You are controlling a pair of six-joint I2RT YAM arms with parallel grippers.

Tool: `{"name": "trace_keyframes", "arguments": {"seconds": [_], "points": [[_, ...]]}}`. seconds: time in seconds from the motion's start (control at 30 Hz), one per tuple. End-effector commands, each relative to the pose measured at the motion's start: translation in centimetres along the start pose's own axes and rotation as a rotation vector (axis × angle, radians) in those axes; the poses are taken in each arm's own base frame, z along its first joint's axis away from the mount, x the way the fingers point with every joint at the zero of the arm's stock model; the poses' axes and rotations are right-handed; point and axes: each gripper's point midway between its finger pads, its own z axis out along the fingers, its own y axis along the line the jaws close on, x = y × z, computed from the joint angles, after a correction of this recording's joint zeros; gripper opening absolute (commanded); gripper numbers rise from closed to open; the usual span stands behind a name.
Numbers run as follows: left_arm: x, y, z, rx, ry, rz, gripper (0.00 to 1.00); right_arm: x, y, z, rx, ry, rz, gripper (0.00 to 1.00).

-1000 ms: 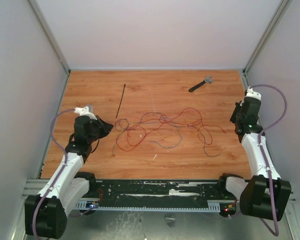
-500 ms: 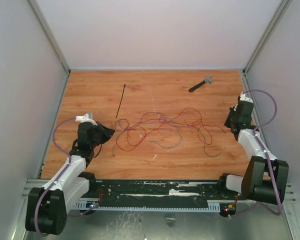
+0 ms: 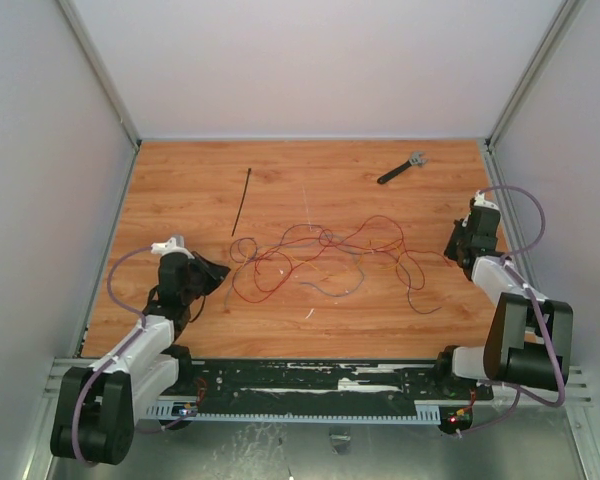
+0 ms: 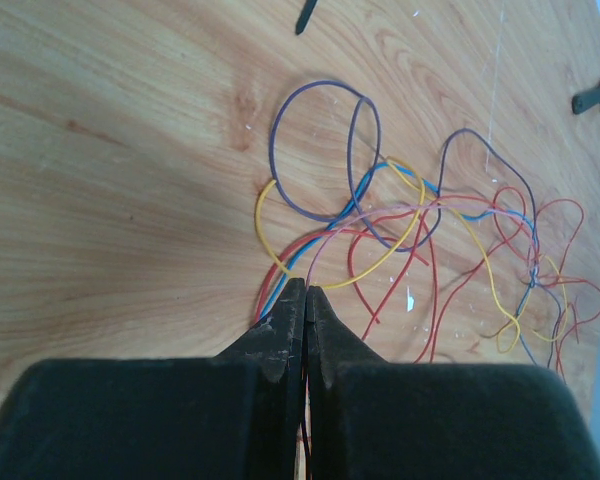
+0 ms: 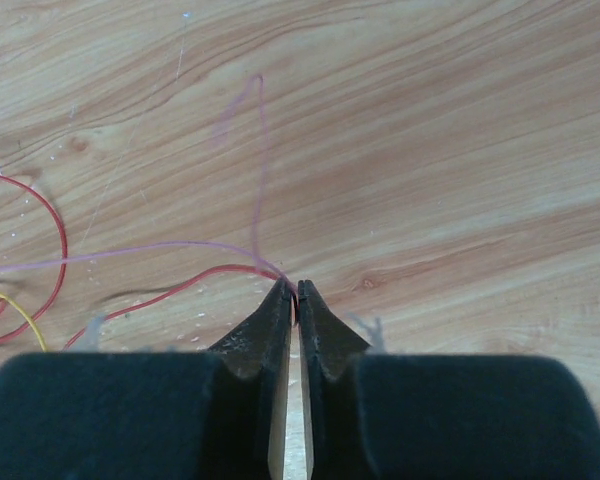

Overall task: Zip-tie the wires
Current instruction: Place the cable at the center of the board.

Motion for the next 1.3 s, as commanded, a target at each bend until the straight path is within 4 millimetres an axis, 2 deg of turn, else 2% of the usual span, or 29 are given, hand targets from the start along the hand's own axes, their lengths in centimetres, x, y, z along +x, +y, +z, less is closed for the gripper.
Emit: {"name": "trace_keyframes", "arguments": {"seconds": [0.0,0.13,0.23,0.43,0.53,0.6,0.73,0.8,0.9,1.0,1.1,1.17,1.27], "points": [[-0.7,-0.2,0.3,0.018,-0.039,-0.011,0.00,-0.4,0.4,0.5,-0.026,-0.021,0.021,0.09],[-0.4,0.2,0.5,0.007,-0.033,-0.007,0.01,-0.6,0.4,0.5,-0.028,-0.025,0.014,0.23],[-0.2,0.8,0.5,-0.007,-0.043,-0.011,0.03,-0.7,0.6,0.5,-0.039,-0.025,0.010,0.26],[-0.2,1.1,0.5,-0.012,-0.053,-0.011,0.13,-1.9,1.3,-0.1,-0.069,-0.041,0.011,0.31],[-0.1,1.1,0.6,-0.013,-0.052,-0.011,0.21,-3.0,1.5,-0.8,-0.077,-0.060,0.006,0.40],[-0.1,1.2,0.6,-0.014,-0.050,-0.012,0.23,-3.7,1.5,-1.2,-0.077,-0.072,0.001,0.47],[0.1,1.4,0.6,-0.020,-0.044,-0.012,0.38,-5.3,1.5,-2.4,-0.069,-0.111,-0.005,0.61],[0.1,1.5,0.6,-0.024,-0.045,-0.010,0.47,-6.1,1.6,-3.0,-0.076,-0.132,-0.007,0.64],[-0.1,1.9,0.4,-0.048,-0.060,-0.009,0.57,-7.0,1.9,-3.7,-0.089,-0.161,-0.007,0.68],[-0.8,2.4,-0.1,-0.081,-0.103,-0.018,0.64,-7.9,2.1,-4.3,-0.095,-0.183,-0.008,0.71],[-2.3,2.0,-0.9,-0.088,-0.166,-0.031,0.76,-9.2,2.7,-5.1,-0.127,-0.222,0.003,0.74],[-4.0,1.1,-1.6,-0.080,-0.224,-0.027,0.84,-10.3,3.6,-5.9,-0.171,-0.251,0.012,0.74],[-7.2,-1.4,-2.6,-0.044,-0.298,0.029,0.87,-11.7,5.1,-7.1,-0.245,-0.280,0.018,0.75]]}}
